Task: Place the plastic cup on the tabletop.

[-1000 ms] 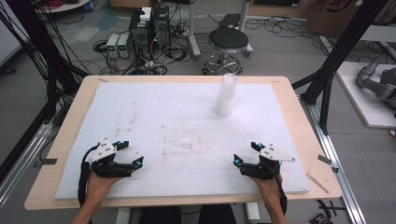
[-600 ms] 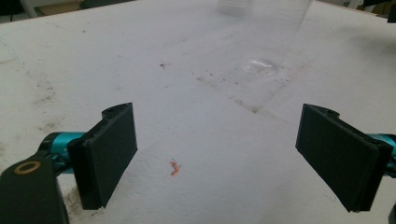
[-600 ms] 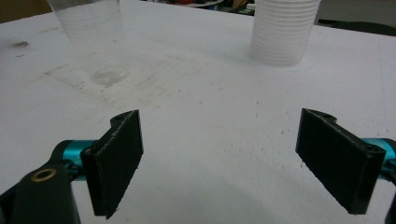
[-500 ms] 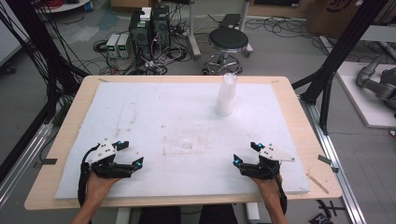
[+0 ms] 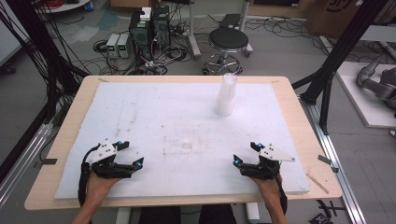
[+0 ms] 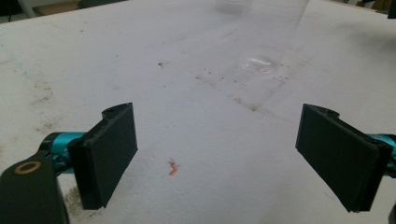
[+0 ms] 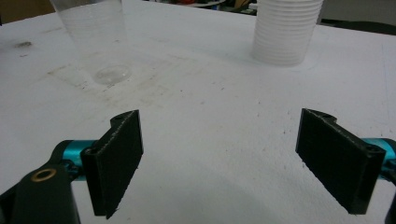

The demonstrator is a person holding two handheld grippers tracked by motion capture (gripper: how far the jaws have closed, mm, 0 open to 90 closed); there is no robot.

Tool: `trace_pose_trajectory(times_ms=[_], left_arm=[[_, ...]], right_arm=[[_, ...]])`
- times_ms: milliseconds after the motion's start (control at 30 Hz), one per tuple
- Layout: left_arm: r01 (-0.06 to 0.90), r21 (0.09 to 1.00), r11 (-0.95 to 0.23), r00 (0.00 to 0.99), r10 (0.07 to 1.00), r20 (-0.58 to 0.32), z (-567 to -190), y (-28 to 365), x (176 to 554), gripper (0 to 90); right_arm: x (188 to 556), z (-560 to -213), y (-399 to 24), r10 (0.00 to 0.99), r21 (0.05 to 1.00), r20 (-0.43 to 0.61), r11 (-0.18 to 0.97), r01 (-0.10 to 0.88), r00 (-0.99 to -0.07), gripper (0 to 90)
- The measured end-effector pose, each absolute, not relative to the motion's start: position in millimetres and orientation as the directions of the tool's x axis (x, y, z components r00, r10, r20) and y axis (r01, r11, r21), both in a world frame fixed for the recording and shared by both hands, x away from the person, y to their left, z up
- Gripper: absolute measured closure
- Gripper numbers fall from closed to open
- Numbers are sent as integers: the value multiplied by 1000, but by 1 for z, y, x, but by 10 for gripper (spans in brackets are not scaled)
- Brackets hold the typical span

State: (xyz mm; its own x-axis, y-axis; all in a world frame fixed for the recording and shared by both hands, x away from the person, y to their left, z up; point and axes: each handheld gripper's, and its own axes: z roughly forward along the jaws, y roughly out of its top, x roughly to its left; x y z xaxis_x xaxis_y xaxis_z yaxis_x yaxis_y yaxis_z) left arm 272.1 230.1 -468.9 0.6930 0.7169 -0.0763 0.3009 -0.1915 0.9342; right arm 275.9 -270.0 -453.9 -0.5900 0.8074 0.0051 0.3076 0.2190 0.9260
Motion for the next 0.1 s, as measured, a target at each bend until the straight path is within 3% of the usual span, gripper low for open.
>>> trace_pose_trajectory(times_ms=[100], left_arm=[[299,937,-179,687,722,-81,-469,231,272,124]], right_arm=[[276,-454,-270,807,926,5,219,307,-590,150]])
